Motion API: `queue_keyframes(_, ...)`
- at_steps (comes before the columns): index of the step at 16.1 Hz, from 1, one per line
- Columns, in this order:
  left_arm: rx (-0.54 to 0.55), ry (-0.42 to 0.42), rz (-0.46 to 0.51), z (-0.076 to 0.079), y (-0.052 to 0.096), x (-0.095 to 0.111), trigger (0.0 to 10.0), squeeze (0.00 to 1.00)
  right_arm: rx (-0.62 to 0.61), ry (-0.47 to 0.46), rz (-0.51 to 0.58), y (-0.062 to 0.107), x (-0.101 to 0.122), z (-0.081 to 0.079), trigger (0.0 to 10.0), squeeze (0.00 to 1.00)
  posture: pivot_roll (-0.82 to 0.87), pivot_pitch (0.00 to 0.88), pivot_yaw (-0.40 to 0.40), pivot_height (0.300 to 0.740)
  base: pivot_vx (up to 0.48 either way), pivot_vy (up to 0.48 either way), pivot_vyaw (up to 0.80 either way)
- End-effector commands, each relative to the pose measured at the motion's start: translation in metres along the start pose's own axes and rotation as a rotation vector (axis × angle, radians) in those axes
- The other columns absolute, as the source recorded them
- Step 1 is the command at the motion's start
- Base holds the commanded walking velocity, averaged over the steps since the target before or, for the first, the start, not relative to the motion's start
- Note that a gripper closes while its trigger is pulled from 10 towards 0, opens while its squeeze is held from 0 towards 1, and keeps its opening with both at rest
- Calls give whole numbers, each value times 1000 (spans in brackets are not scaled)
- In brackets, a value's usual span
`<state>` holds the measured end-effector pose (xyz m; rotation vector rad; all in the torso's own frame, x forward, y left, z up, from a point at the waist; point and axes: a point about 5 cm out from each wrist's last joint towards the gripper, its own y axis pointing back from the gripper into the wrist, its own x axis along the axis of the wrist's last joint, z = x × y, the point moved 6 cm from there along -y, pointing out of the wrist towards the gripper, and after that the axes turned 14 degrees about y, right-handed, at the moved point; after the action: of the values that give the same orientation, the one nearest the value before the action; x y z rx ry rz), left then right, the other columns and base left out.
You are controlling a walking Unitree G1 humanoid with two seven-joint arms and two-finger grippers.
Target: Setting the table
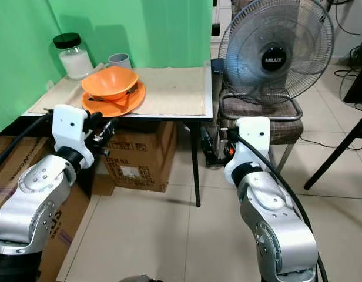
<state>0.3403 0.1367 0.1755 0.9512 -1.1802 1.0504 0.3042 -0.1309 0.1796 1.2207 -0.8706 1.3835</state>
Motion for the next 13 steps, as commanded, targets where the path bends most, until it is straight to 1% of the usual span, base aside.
queue_keyframes(1, 6, -4, -5, -2, -3, -2, 10000, 0, 38, -3, 15, 0, 1, -6, 10000, 0, -23, 0, 122, 740, 274, 0, 550)
queue_keyframes(2, -7, -14, -13, 0, -2, -3, 10000, 0, 32, 1, 10, -1, -1, -5, 10000, 0, -23, 0, 116, 740, 277, 0, 800)
queue_keyframes(3, -35, -20, -10, 4, -3, 1, 10000, 0, 21, 4, 20, -4, 4, -3, 10000, 0, -27, 0, 120, 740, 281, 0, 800)
queue_keyframes(4, -17, -17, -9, 0, -3, 1, 10000, 0, 49, -5, 33, -5, 7, -9, 10000, 0, -19, 0, 120, 740, 296, 0, 800)
queue_keyframes(5, -10, -17, -12, -1, -3, -1, 10000, 0, 69, 8, 21, -5, 3, -14, 10000, 0, -18, 0, 117, 740, 292, 0, 800)
queue_keyframes(6, -23, -18, -17, 1, -1, -1, 10000, 0, 53, 3, 5, -4, -1, -11, 10000, 0, -20, 0, 115, 740, 292, 0, 0)
queue_keyframes(9, -12, -18, -15, -2, -1, -1, 10000, 0, 44, -26, -12, -4, -6, -8, 10000, 0, -12, 0, 109, 740, 291, 0, 0)
queue_keyframes(12, -2, -20, -20, -5, 3, -3, 10000, 0, 83, 29, 0, -2, -3, -13, 10000, 0, -9, 0, 99, 740, 294, 0, 0)
queue_keyframes(13, -2, -20, -20, -5, 3, -3, 10000, 0, 83, 29, 0, -2, -3, -13, 10000, 0, -9, 0, 99, 740, 292, 0, 0)
